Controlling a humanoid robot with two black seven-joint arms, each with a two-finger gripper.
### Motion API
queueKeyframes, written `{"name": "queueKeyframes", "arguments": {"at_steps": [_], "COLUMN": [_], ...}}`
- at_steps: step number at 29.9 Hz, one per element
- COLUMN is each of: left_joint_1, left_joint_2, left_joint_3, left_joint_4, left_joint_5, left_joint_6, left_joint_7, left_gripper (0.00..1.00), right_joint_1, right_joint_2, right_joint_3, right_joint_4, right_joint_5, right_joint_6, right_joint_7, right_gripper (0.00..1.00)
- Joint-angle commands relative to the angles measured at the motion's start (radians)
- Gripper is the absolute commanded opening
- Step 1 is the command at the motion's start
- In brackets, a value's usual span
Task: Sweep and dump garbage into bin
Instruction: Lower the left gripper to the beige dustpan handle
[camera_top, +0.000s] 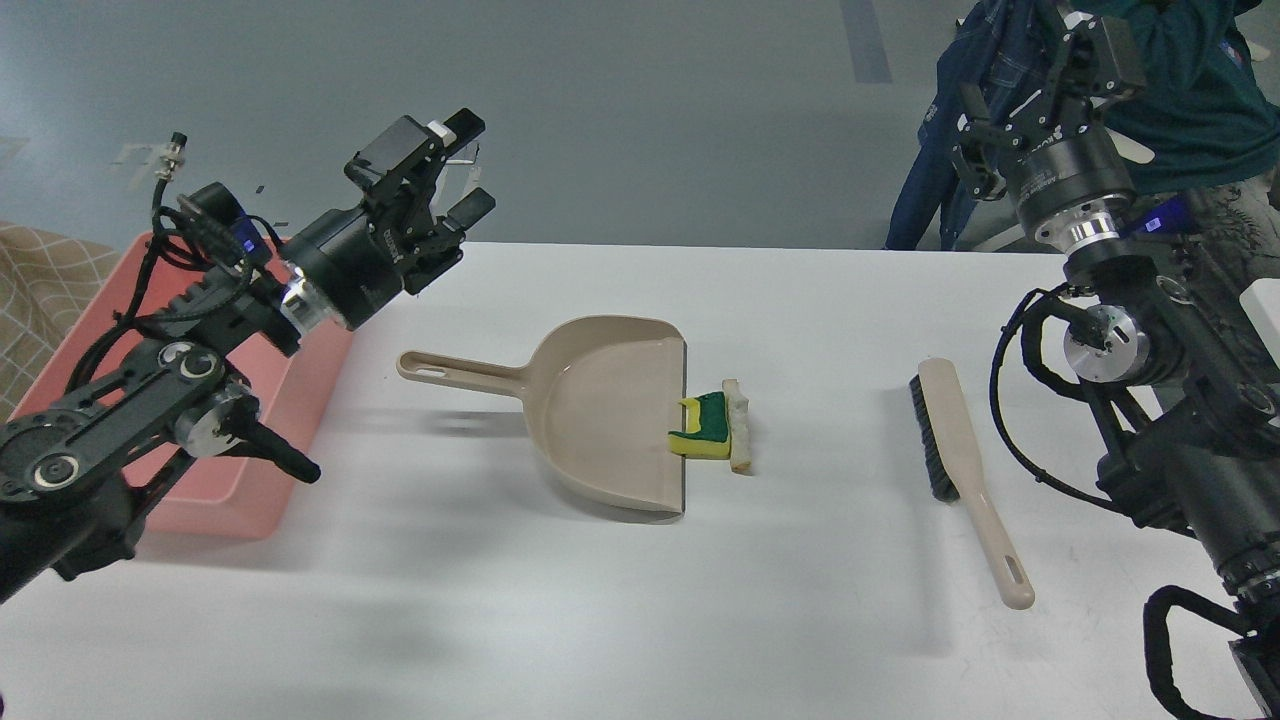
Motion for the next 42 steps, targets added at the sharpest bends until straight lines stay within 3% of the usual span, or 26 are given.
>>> {"name": "queueKeyframes", "arguments": {"at_steps": [1, 5, 8, 15, 19, 29, 42], "left_joint_1": [0.086, 0.204, 0.306, 0.364, 0.358, 0.327, 0.314], "left_joint_2": [0.113, 0.186, 0.172, 0.043, -0.033, -0.152, -0.23], "left_joint_3": [-0.002, 0.0, -0.002, 0.009, 0.03, 0.058, 0.053], "left_joint_4": [-0.123, -0.251, -0.305, -0.298, -0.243, -0.026, 0.066], "left_joint_5": [0.042, 0.149, 0.249, 0.406, 0.416, 0.427, 0.426], "left_joint_6": [0.095, 0.207, 0.289, 0.299, 0.301, 0.304, 0.347], "left_joint_7": [0.001, 0.014, 0.066, 0.124, 0.204, 0.213, 0.21], "left_gripper": [0.97, 0.97, 0.97, 0.98, 0.98, 0.98, 0.98], "right_joint_1": [0.0, -0.001, -0.007, -0.026, -0.038, -0.047, -0.052], "right_joint_2": [0.0, 0.003, 0.006, 0.005, -0.001, -0.012, -0.014], "right_joint_3": [0.0, -0.002, -0.002, -0.002, -0.002, -0.002, -0.002], "right_joint_4": [0.002, 0.002, 0.002, 0.005, 0.017, 0.028, 0.028], "right_joint_5": [0.0, -0.001, -0.003, -0.003, -0.003, -0.001, -0.001], "right_joint_6": [-0.002, -0.002, -0.002, -0.002, -0.002, -0.002, -0.002], "right_joint_7": [0.001, 0.0, 0.0, 0.001, 0.001, 0.001, 0.0], "right_gripper": [1.0, 1.0, 1.0, 1.0, 1.0, 1.0, 1.0]}}
